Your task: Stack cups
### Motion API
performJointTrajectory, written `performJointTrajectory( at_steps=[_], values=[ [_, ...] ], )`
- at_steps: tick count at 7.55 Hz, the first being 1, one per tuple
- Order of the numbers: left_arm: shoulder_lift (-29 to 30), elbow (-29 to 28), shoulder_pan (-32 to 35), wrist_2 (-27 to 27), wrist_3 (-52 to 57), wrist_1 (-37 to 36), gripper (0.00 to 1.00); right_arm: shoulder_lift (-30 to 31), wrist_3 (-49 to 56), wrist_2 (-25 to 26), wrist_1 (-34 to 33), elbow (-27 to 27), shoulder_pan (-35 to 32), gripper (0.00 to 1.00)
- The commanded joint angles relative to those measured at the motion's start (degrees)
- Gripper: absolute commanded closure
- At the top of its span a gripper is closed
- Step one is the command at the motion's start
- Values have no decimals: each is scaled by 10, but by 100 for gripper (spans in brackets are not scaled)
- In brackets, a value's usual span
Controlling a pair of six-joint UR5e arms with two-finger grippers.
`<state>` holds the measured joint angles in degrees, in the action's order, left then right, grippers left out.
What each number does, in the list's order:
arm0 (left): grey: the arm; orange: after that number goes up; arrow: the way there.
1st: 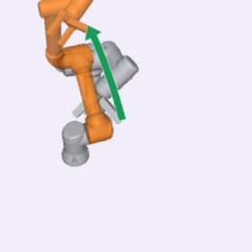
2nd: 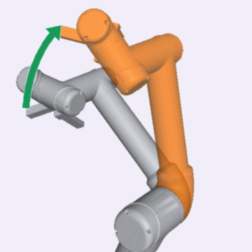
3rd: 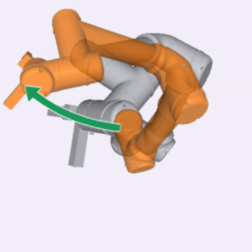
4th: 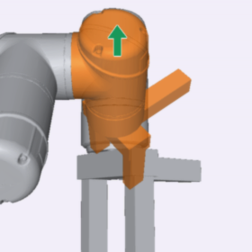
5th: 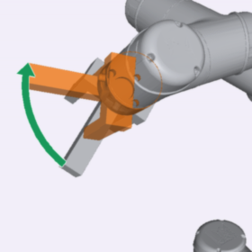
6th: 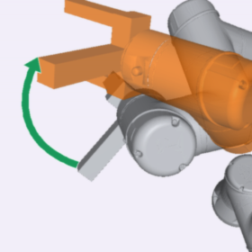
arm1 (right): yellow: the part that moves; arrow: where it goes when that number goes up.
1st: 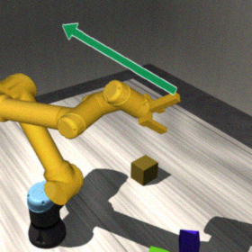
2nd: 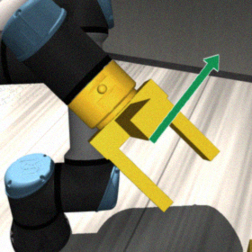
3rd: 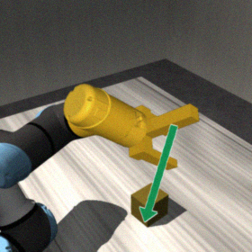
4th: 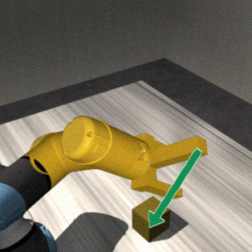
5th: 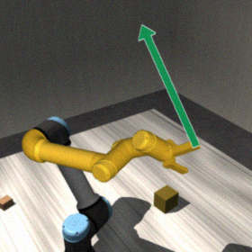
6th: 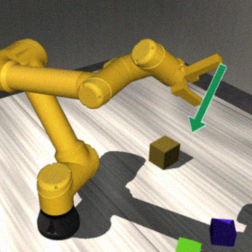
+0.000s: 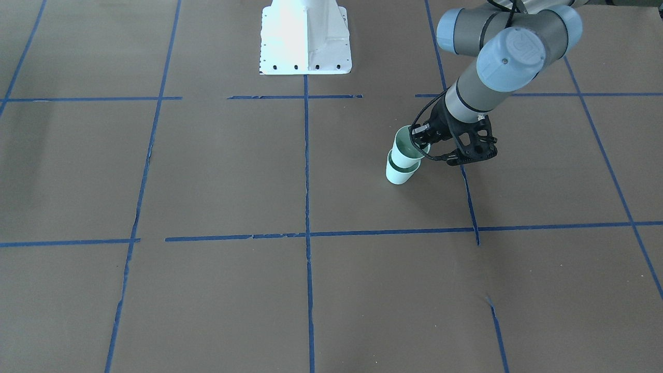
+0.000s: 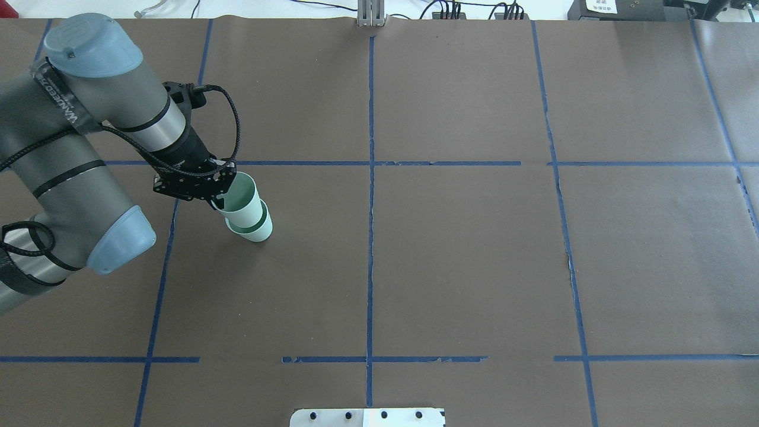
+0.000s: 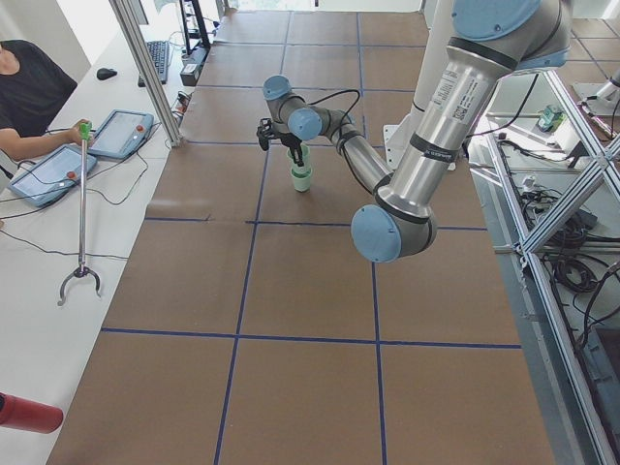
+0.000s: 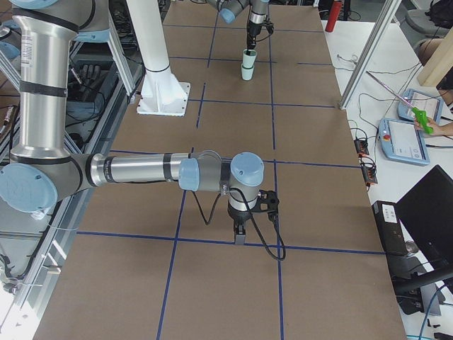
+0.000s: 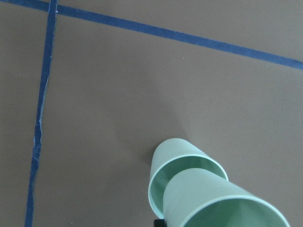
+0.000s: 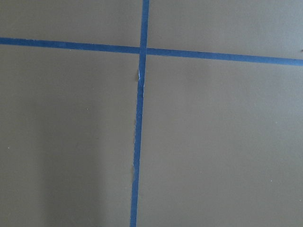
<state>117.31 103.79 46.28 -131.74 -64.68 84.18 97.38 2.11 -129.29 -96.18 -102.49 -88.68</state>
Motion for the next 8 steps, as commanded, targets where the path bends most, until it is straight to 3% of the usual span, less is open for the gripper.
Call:
performJointTrajectory(
  at_steps=[1,5,8],
  values=[
    [-6,-3,0,2,3,17,1,0,0,0,0,0,0,0],
    [-17,26,25,4,15,27,0,0,0,0,0,-1,0,0],
    [-41,80,129,4,165,10,0,0,0,0,-1,0,0,0]
  ],
)
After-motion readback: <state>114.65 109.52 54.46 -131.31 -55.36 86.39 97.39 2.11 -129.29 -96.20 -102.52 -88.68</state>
